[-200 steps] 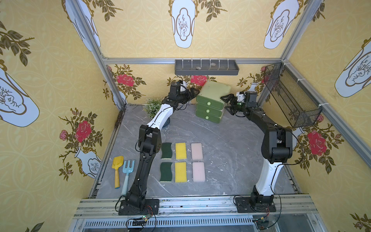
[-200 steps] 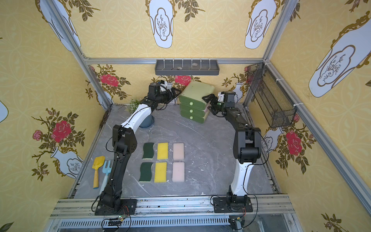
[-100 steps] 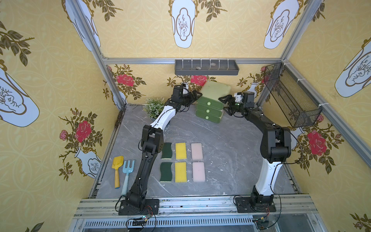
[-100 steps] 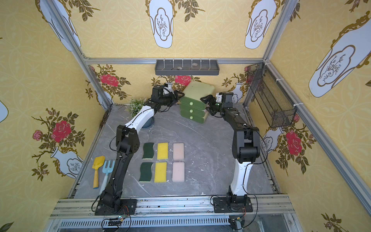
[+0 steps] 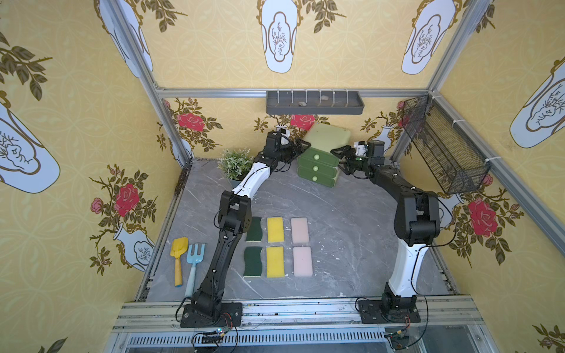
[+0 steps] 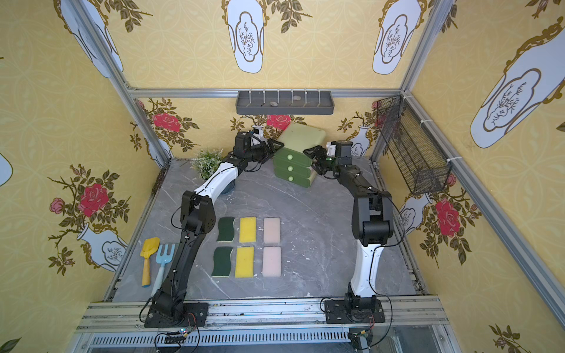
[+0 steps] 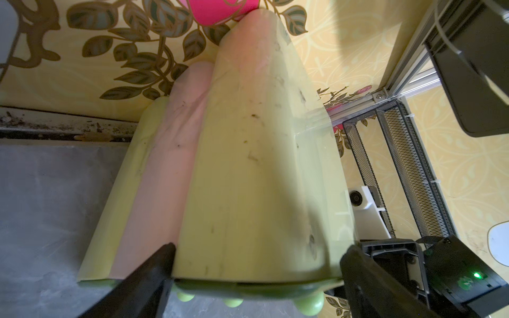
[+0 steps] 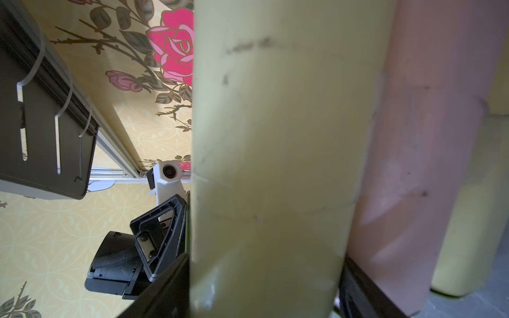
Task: Take the sponge out of the drawer
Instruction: Move the storage box to the center of the board.
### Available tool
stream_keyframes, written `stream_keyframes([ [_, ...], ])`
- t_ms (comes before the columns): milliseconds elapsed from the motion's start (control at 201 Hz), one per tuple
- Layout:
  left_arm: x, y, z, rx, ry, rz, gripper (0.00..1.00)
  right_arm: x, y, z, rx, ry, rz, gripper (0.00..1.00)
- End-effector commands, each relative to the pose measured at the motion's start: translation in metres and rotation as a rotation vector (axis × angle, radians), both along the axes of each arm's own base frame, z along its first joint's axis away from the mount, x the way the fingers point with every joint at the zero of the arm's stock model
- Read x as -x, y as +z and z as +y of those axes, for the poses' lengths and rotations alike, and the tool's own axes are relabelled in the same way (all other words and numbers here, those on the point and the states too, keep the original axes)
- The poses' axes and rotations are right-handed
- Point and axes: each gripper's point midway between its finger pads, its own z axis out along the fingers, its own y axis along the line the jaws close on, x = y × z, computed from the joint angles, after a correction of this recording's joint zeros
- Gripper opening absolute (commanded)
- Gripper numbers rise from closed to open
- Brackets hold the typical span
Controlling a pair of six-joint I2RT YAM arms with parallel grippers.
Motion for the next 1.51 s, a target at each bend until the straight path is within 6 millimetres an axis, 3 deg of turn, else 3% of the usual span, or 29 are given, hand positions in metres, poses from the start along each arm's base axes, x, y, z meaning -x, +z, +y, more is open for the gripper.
stream_keyframes([
  [0,0.002,-0.001,-0.007,0.021,-0.036,-0.027,0.95,-0.002,0.011,0.007,-0.022,0.028,-0.057,0.72],
  [378,0.027,0.029,-0.013,0.027,-0.092,-0.098,0.68,0.011,0.022,0.012,-0.057,0.046,-0.066,0.68],
  [702,0.055,0.043,-0.010,0.027,-0.121,-0.112,0.68,0.029,0.042,0.012,-0.076,0.055,-0.087,0.68],
  [717,0.066,0.043,-0.025,0.027,-0.149,-0.111,0.68,0.031,0.043,0.012,-0.075,0.055,-0.088,0.68],
  [747,0.071,0.044,-0.027,0.024,-0.158,-0.112,0.68,0.033,0.045,0.013,-0.076,0.058,-0.092,0.68],
  [1115,0.123,0.068,-0.018,0.043,-0.147,-0.165,0.69,0.073,0.050,0.021,-0.086,0.095,-0.091,0.70],
  [1369,0.157,0.065,-0.022,0.049,-0.164,-0.165,0.69,0.100,0.039,0.023,-0.058,0.104,-0.077,0.75],
  [1503,0.162,0.061,-0.021,0.039,-0.155,-0.165,0.72,0.103,0.027,0.018,-0.019,0.090,-0.062,0.81],
])
